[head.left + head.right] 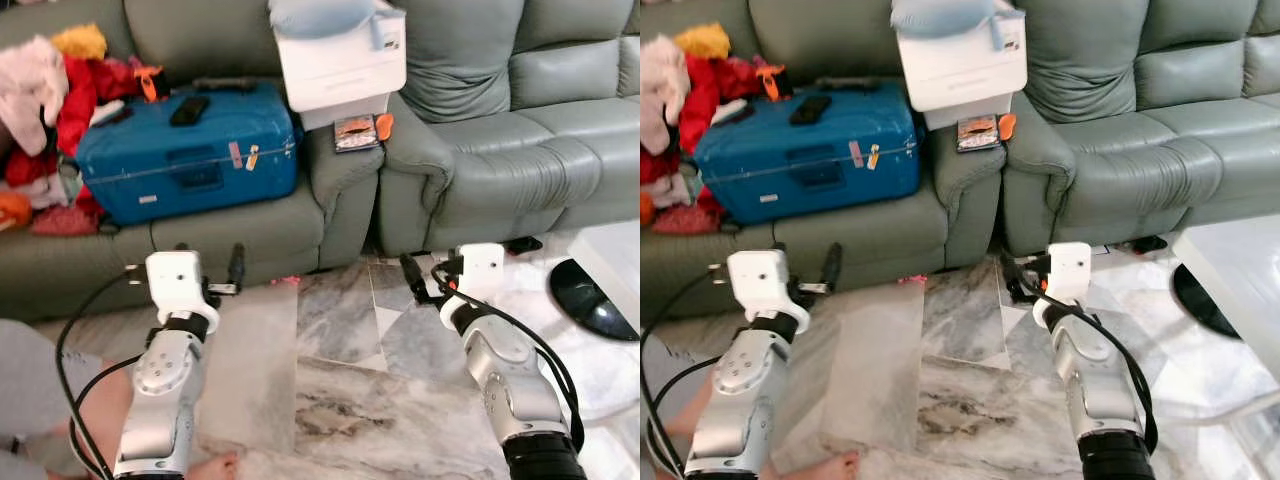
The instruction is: Picking trash to rubbish bin
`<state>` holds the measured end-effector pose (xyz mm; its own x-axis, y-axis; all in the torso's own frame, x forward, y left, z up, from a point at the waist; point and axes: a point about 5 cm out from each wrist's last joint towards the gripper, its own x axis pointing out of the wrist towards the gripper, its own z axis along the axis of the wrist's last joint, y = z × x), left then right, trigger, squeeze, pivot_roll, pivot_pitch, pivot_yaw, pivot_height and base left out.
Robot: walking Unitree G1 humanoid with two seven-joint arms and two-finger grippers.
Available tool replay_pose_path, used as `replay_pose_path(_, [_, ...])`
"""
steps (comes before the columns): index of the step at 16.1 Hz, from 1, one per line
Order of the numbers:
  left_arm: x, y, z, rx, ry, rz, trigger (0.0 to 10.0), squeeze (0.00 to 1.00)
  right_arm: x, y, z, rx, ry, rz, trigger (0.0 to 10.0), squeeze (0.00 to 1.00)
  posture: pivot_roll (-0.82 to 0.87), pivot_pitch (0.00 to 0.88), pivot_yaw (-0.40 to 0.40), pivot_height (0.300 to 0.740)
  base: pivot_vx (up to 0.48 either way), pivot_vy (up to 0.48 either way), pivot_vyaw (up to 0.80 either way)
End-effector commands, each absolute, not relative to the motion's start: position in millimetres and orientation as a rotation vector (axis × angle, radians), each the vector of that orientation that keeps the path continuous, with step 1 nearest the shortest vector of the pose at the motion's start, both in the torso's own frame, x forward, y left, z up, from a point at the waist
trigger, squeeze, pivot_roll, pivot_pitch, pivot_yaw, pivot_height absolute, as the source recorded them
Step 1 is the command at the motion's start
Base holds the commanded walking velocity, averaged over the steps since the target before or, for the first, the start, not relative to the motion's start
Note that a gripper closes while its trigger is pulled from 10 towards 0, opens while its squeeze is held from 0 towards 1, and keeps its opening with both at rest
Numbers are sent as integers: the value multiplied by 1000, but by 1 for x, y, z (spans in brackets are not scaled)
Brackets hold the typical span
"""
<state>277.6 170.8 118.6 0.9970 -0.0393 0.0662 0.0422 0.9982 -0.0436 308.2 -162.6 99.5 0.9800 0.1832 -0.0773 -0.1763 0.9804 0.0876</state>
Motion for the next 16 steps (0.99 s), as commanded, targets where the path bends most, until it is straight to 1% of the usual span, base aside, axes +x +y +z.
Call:
replay_pose_path(1, [280,166,122,-64,-80,-44,10000,0,308,-172,102,83,78,156,10000,0,13,8,49,740,0,0,-800])
replay_pose_path(4, [283,166,124,-91,-86,-30,10000,0,311,-173,105,87,72,154,10000,0,12,4,48,740,0,0,-800])
replay_pose_path(7, [283,167,125,-81,-85,-2,10000,0,313,-173,108,89,63,149,10000,0,10,6,51,740,0,0,-800])
replay_pose_path(16, [289,163,130,-81,-107,-13,10000,0,314,-173,110,93,48,139,10000,0,2,4,53,740,0,0,-793])
